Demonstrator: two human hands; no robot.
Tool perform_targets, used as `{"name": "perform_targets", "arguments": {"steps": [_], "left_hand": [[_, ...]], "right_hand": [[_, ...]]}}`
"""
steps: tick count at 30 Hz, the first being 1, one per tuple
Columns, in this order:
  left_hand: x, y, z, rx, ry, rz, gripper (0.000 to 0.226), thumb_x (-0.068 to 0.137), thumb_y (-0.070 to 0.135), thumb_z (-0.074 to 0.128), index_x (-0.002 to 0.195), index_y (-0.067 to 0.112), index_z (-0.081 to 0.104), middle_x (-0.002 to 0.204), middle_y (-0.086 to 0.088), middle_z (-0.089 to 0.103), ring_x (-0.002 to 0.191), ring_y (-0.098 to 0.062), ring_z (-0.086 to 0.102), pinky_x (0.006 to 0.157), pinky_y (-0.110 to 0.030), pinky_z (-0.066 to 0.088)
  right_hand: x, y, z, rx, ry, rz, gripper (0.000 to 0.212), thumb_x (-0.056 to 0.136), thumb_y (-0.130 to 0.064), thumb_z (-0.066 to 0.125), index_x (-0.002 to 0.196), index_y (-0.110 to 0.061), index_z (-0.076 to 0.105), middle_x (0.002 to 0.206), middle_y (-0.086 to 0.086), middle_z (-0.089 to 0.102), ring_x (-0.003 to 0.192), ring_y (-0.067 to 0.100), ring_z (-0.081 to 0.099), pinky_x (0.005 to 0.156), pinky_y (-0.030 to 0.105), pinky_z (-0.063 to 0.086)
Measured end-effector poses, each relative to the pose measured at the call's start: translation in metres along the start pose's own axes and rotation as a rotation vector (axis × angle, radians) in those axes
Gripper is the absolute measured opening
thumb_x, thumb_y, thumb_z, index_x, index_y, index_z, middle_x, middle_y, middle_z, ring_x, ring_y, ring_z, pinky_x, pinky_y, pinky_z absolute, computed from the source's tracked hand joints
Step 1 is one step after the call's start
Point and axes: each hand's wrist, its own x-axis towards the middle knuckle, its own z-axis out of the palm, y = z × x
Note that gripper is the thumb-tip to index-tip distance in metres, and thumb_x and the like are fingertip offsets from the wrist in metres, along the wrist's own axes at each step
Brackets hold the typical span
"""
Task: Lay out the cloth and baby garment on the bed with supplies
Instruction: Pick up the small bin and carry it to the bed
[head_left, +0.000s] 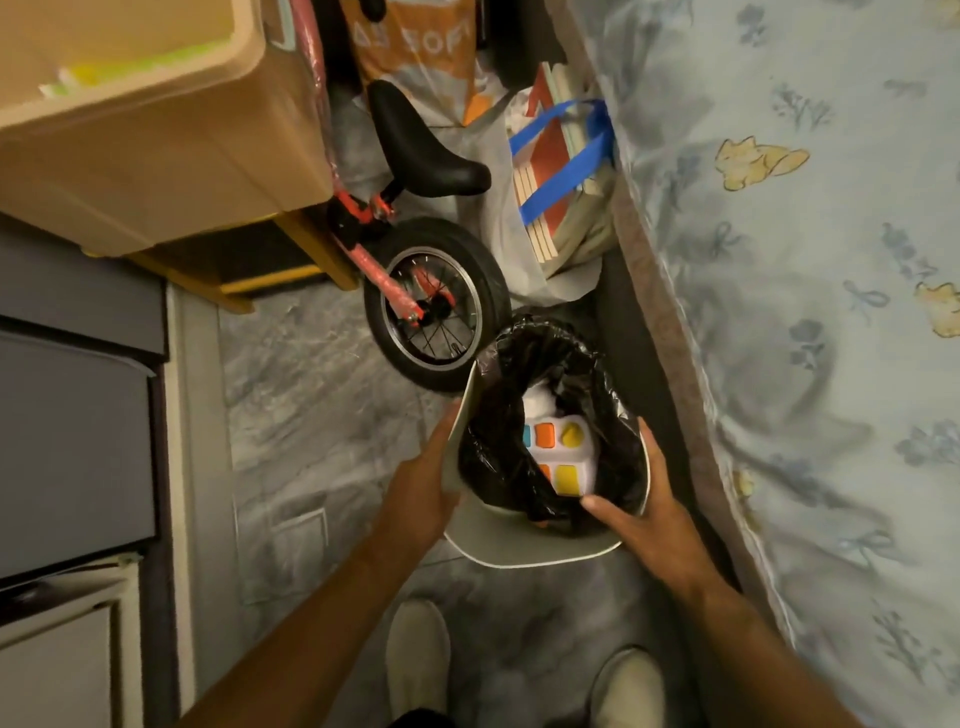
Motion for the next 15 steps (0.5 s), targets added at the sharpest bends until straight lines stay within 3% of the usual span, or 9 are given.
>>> {"name": "perform_targets", "arguments": {"steps": [6, 11, 15], "left_hand": [[0.016, -0.006, 0.012, 0.0, -0.02, 0.021, 0.09, 0.085, -0.008, 0.064, 0.154, 0.023, 0.014, 0.135, -0.017, 0.058, 0.114, -0.029, 0.062, 0.099, -0.045, 0.049], [0.024, -0.005, 0.015, 0.025, 0.016, 0.022, 0.092, 0.085, -0.007, 0.062, 0.154, 0.03, 0.014, 0.136, -0.011, 0.057, 0.114, -0.026, 0.061, 0.099, -0.043, 0.05], [0.027, 0.001, 0.013, 0.057, -0.031, -0.068, 0.106, 0.079, 0.002, 0.071, 0.153, 0.037, 0.004, 0.138, -0.009, 0.054, 0.113, -0.028, 0.062, 0.092, -0.044, 0.054]], "right_hand": [[0.004, 0.013, 0.005, 0.006, 0.048, 0.04, 0.107, 0.071, -0.034, 0.084, 0.141, -0.064, 0.01, 0.125, -0.054, 0.037, 0.113, -0.03, 0.038, 0.092, 0.008, 0.037], [0.003, 0.021, 0.007, 0.039, 0.105, 0.077, 0.104, 0.071, -0.034, 0.082, 0.143, -0.061, 0.012, 0.123, -0.056, 0.036, 0.112, -0.031, 0.039, 0.082, -0.003, 0.037], [0.002, 0.018, 0.004, 0.028, 0.083, 0.099, 0.106, 0.072, -0.029, 0.083, 0.146, -0.054, 0.013, 0.135, -0.031, 0.042, 0.125, -0.006, 0.042, 0.092, 0.01, 0.038]]}}
